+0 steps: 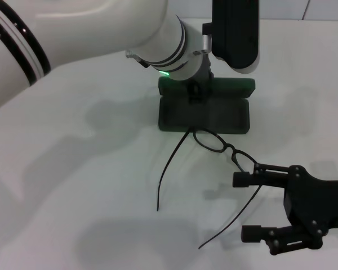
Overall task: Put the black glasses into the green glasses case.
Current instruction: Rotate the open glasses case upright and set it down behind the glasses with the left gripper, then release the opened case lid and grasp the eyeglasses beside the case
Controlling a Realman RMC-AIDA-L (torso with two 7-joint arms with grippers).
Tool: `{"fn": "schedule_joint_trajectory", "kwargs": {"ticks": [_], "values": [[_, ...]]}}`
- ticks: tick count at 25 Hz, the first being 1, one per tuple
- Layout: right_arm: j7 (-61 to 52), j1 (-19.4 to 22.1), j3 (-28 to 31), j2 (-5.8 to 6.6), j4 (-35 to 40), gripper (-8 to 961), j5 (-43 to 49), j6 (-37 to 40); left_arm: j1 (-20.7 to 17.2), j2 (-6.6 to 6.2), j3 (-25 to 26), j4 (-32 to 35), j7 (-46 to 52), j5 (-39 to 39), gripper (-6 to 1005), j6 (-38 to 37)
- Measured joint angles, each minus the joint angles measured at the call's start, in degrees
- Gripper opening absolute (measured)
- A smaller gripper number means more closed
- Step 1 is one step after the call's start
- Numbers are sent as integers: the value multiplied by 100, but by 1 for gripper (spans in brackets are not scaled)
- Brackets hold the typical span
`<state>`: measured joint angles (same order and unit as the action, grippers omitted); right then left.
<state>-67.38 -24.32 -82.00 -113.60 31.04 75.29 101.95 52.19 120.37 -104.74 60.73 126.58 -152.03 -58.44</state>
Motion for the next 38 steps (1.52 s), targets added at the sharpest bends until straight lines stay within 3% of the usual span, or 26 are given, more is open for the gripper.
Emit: {"fn": "schedule_joint_trajectory", "kwargs": {"ticks": [7, 10, 13, 16, 18, 22, 25, 28, 33, 36, 38], "values": [[6, 55, 0, 6, 5, 827, -3, 17, -26, 2, -16, -1, -2, 27, 284, 69], [5, 80, 15, 24, 7, 820, -22, 18, -71, -7, 47, 324, 23, 132, 289, -10], [-41, 101, 228, 69, 5, 814, 12, 15, -278, -16, 344, 1123, 77, 280, 457, -198], [-184, 77, 399, 173, 16, 807, 116, -5, -905, -25, 772, 2448, 187, 673, 448, -280], [-294, 59, 561, 232, 99, 803, 140, -4, -1540, -38, 1087, 3295, 146, 1225, 442, -223], [-957, 51, 1308, 360, 673, 794, 408, -98, -2862, -47, 1710, 3963, -682, 2886, 430, -87], [-1922, -141, 1556, 385, 1349, 761, 1097, -492, -3666, -48, 2276, 3556, -1773, 4703, 384, -118], [-2959, -443, 1568, 317, 2013, 675, 2090, -961, -4041, -49, 2797, 2658, -2897, 6248, 263, -391], [-4492, -1234, 1551, 127, 2474, 645, 3836, -1119, -3899, -86, 3741, 558, -4437, 7888, 150, -1935], [-5044, -1870, 1515, 20, 2319, 643, 4472, -1040, -3693, -167, 4352, -617, -4994, 8109, 95, -3002], [-5390, -2402, 1512, -144, 2121, 643, 4972, -1060, -3587, -243, 4673, -1381, -5316, 8077, 59, -3558]]}}
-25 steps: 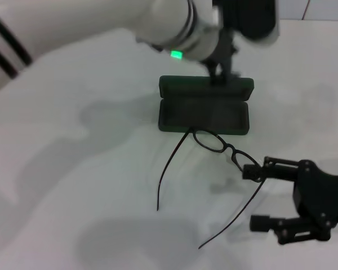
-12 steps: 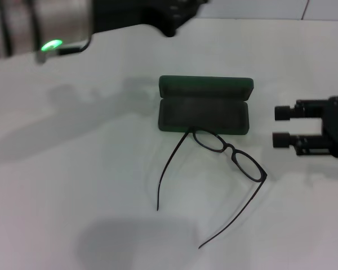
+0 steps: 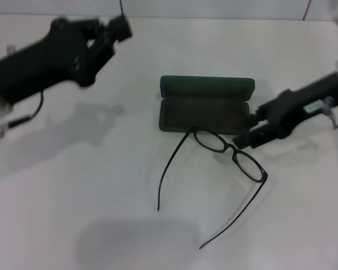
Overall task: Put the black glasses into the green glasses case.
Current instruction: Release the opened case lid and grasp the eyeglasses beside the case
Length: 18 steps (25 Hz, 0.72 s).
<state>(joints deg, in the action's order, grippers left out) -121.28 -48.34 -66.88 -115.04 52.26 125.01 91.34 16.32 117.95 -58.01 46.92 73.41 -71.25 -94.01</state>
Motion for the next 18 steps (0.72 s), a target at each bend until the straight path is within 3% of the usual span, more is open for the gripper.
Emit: {"fn": "schedule_joint_trajectory", "kwargs": {"ticks": [5, 12, 18], "values": [[-476, -428, -243, -61, -221, 630, 319, -199, 46, -108, 105, -1072, -709, -18, 31, -394], [-1314, -800, -992, -70, -498, 606, 687, -554, -44, -67, 120, -1570, -1128, -21, 31, -408], [-1485, -1219, -1159, -110, -1161, 593, 785, -763, -26, -57, 130, -1770, -1290, -62, 30, -374]]}}
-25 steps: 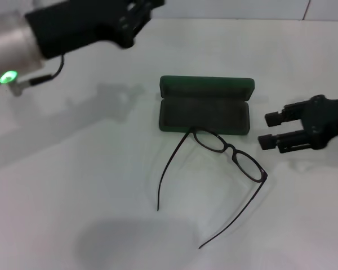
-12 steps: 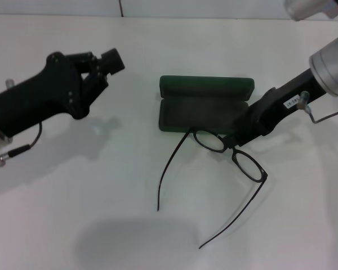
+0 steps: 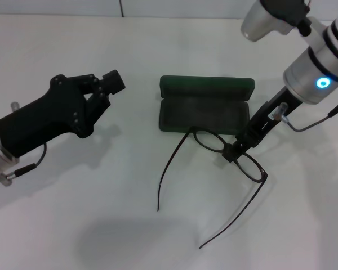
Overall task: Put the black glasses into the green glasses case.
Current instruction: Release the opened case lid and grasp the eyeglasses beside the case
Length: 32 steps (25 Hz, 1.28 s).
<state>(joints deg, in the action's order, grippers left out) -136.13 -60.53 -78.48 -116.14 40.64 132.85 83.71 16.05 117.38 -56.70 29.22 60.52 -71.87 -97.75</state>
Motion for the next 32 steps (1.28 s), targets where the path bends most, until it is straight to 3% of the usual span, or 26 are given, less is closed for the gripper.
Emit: {"fn": "schedule_joint_trajectory", "kwargs": {"ticks": [14, 20, 22, 28, 32], "values": [[-31, -24, -392, -5, -145, 564, -36, -304, -20, 56, 10, -60, -94, -1, 29, -35], [-12, -25, -580, -5, -123, 393, -43, -401, 26, 59, 10, -136, -96, 0, 29, -22], [2, -22, -781, -4, -94, 266, -46, -435, 33, 54, 10, -156, -97, 2, 29, -10], [72, 544, -1798, -5, 1061, 223, -104, -742, -2, 41, 10, -193, -107, 7, 28, 2], [102, 846, -1890, 5, 1605, 129, -111, -785, -22, 48, 14, -208, -108, 7, 28, 2]]}}
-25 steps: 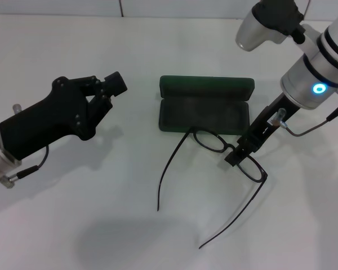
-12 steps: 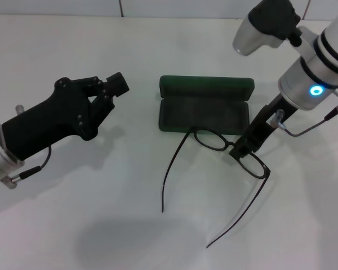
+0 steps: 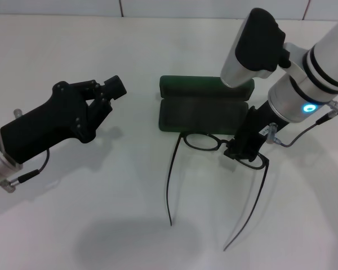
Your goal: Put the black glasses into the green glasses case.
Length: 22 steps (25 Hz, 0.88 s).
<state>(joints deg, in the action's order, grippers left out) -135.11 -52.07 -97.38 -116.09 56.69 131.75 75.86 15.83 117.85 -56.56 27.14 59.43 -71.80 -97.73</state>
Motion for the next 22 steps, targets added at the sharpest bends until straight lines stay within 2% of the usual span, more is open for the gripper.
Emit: {"fn": "schedule_joint_trajectory", "kwargs": {"ticks": [5, 8, 12, 14, 19, 22], "values": [[339, 448, 29, 1, 497, 105, -77, 4, 11, 3, 5, 0, -2, 0, 28, -28], [860, 982, 210, 22, 1005, 105, -405, 4, 11, -1, 5, 0, 12, 1, 28, -47], [1967, 1782, 922, 26, 1521, 105, -1248, 221, 8, -14, 6, 2, 40, 34, 27, -209], [2468, 2055, 1359, 17, 1593, 105, -1715, 434, 33, -23, 5, 3, 45, 52, 27, -414], [3391, 2438, 2301, 10, 1400, 105, -2501, 1006, 292, -56, -18, 3, 73, 40, 27, -1206], [3605, 2496, 2646, 15, 1149, 105, -2698, 1178, 512, -14, -38, 4, 118, 16, 27, -1631]]}}
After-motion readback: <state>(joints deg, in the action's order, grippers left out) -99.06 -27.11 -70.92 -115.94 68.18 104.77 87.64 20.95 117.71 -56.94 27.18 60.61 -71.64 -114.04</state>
